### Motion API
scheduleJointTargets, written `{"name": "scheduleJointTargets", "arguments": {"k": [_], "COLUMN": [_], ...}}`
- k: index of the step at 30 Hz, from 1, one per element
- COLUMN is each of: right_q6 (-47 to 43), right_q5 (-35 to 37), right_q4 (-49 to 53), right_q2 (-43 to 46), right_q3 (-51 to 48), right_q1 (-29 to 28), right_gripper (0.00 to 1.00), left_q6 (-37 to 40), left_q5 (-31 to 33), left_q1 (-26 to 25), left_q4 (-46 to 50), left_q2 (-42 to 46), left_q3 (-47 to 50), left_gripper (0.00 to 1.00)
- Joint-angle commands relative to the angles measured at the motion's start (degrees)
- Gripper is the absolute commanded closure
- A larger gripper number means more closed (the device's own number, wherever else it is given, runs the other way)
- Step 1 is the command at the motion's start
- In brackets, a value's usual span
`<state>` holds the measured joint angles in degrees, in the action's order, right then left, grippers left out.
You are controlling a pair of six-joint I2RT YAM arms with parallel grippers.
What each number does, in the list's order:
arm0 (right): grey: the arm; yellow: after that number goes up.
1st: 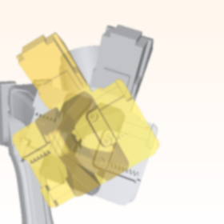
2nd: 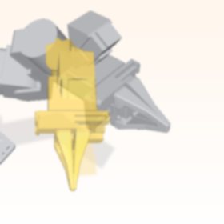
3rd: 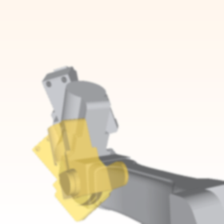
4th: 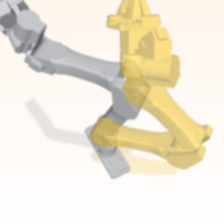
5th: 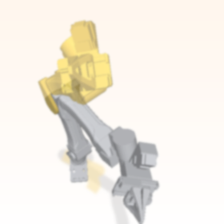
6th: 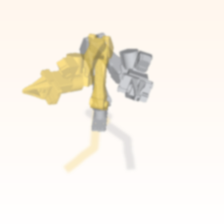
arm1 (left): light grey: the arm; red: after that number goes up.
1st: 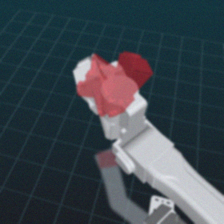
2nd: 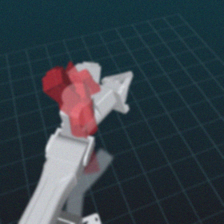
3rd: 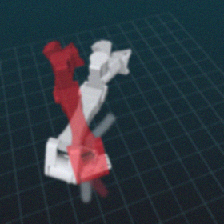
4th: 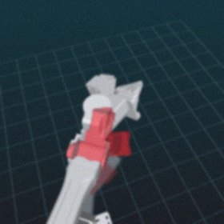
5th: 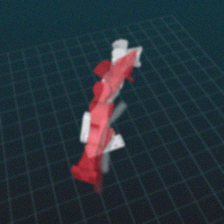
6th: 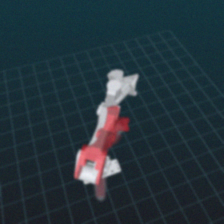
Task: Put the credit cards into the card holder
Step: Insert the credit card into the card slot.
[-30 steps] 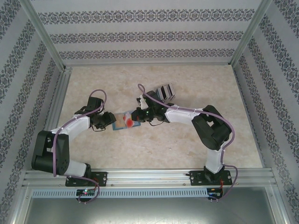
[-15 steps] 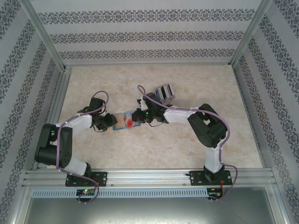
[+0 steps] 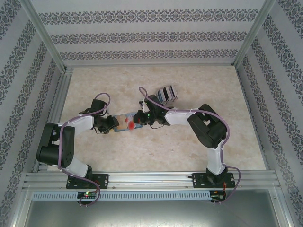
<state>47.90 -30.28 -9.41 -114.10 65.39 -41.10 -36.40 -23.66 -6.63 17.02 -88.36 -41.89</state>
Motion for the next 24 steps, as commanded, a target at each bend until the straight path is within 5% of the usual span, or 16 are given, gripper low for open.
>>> {"name": "scheduleJointTargets", "arguments": {"k": [1, 24], "right_q6": [0.6, 2.9], "right_q5": [0.4, 3.9], "right_q4": [-1.3, -4.6], "right_q2": [-1.5, -4.0], "right_q3": [0.1, 0.9], "right_q1": [0.3, 0.4], "right_gripper": [0.93, 0.93], "left_q6": [0.9, 0.6], "left_q5": [-1.2, -1.9], "left_q1": [0.4, 0.4], "left_q4": [-1.9, -2.6], "left_q2": [-0.8, -1.0], "left_q3": [0.0, 0.8], "left_gripper": [0.65, 0.68]}}
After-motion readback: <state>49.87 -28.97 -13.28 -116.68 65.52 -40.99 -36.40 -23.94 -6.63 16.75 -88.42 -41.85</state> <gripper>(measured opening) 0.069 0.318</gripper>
